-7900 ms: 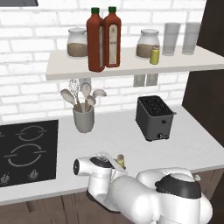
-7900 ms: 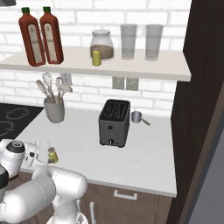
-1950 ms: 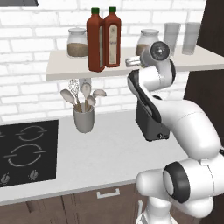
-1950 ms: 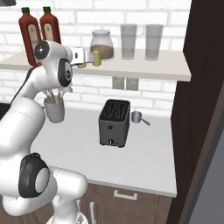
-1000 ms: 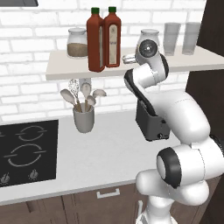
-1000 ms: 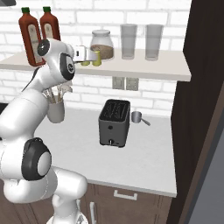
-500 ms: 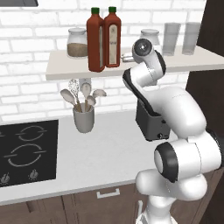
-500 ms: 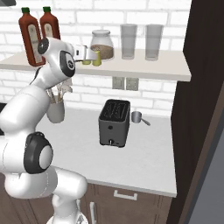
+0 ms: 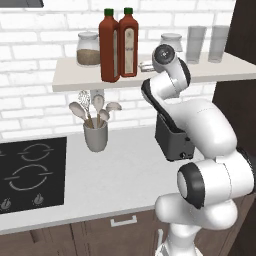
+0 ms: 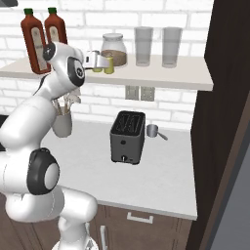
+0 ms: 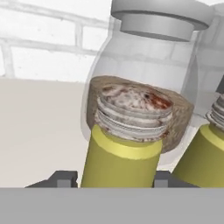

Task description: Put the shaker and condiment bottle from the counter next to their counterparts in the cabinet.

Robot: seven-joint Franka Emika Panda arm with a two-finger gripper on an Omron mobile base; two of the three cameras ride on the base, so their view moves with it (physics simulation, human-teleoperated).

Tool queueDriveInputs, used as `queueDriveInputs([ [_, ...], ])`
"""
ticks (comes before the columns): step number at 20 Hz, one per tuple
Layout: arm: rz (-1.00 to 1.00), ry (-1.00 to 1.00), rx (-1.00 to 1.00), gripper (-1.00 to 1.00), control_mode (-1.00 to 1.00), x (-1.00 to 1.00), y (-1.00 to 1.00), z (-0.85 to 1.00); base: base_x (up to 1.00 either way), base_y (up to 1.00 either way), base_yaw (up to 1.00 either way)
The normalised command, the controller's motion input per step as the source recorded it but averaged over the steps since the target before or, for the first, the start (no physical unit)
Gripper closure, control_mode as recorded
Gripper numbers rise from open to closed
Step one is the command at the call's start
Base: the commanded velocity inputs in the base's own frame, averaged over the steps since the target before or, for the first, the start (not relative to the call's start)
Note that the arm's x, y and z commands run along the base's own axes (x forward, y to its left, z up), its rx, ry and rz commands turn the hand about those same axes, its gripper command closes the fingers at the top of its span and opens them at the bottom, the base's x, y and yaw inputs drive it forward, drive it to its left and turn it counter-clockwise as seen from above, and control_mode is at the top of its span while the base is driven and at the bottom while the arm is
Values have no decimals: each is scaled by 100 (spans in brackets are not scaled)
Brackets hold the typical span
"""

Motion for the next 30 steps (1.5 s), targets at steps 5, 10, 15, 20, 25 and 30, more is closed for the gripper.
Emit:
queueDriveInputs([
  [5,0,-2,0,-100,-100,-69,10,-1,0,0,0],
  [10,1,-1,0,-100,-100,-95,17,0,0,0,0],
  [15,0,-2,1,-100,-100,-99,10,5,0,0,0],
  [20,0,-8,2,-100,-100,-100,22,27,0,0,0],
  [25,0,-9,1,-100,-100,-100,26,18,0,0,0],
  [30,0,-6,2,-100,-100,-100,29,0,0,0,0],
])
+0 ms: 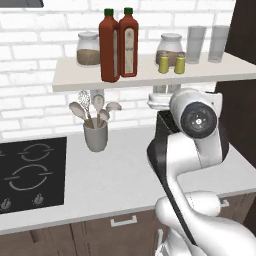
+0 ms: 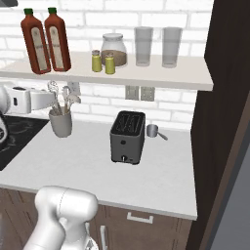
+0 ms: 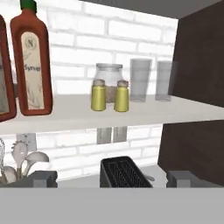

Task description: Put the shaker and condiment bottle from the counter next to their counterparts in the cabinet.

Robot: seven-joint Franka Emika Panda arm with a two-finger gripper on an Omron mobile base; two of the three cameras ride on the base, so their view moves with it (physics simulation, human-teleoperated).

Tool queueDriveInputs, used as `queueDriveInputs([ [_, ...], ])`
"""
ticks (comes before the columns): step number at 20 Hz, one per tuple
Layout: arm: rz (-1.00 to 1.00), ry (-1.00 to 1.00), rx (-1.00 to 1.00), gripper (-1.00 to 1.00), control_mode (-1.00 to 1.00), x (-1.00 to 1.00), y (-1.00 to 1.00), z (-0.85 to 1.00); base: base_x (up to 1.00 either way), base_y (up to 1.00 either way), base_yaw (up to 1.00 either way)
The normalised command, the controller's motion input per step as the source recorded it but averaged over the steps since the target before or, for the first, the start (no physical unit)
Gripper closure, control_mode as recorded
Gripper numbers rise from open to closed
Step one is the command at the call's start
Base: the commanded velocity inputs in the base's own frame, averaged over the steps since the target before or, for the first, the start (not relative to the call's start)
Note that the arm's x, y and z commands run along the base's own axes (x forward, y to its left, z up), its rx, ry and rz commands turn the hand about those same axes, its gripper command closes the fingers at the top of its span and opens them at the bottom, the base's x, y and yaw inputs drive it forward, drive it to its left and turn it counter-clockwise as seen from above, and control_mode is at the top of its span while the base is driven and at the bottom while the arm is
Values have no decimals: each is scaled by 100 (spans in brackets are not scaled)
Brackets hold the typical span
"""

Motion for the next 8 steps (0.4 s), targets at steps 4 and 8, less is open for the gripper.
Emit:
queueDriveInputs([
  [4,0,-2,1,-100,-100,-100,33,0,0,0,0],
  [8,0,0,0,-100,-100,-100,36,0,0,0,0],
])
